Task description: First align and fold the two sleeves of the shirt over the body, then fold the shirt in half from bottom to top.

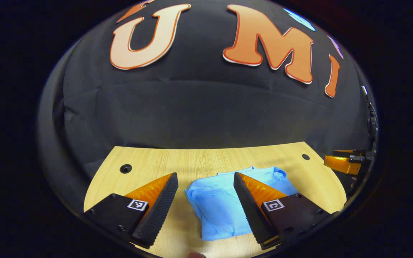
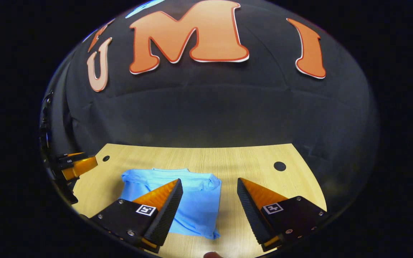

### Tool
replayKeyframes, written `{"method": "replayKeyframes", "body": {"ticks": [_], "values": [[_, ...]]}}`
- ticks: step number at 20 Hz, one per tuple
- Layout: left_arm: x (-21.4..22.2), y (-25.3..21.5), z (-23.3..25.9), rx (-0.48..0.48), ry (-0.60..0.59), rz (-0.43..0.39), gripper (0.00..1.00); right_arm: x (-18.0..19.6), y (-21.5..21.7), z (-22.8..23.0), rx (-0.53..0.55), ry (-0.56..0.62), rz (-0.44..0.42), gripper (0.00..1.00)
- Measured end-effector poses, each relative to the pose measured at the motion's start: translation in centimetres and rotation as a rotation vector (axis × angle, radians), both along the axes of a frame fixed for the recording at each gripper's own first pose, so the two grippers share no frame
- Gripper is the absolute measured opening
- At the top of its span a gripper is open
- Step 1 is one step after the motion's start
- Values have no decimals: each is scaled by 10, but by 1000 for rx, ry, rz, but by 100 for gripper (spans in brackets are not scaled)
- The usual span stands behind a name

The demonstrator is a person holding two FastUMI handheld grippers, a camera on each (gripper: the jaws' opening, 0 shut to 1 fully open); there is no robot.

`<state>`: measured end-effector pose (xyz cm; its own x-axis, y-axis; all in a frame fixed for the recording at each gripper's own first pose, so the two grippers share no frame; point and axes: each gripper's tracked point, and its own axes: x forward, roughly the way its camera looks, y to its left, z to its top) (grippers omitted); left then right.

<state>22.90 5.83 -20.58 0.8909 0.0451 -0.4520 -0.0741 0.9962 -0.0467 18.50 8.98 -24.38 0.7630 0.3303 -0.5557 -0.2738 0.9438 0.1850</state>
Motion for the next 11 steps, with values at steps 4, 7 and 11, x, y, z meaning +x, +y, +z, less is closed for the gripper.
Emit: {"method": "replayKeyframes", "body": {"ticks": [4, 7, 11], "values": [[-59, -13, 37, -22, -90, -20, 100, -51, -25, 23, 9, -51, -18, 93], [-103, -27, 65, 25, -152, -23, 100, -92, -49, 44, 14, -95, -2, 92], [-164, -48, 104, 56, -282, -22, 100, -139, -79, 80, 42, -176, -15, 92]]}}
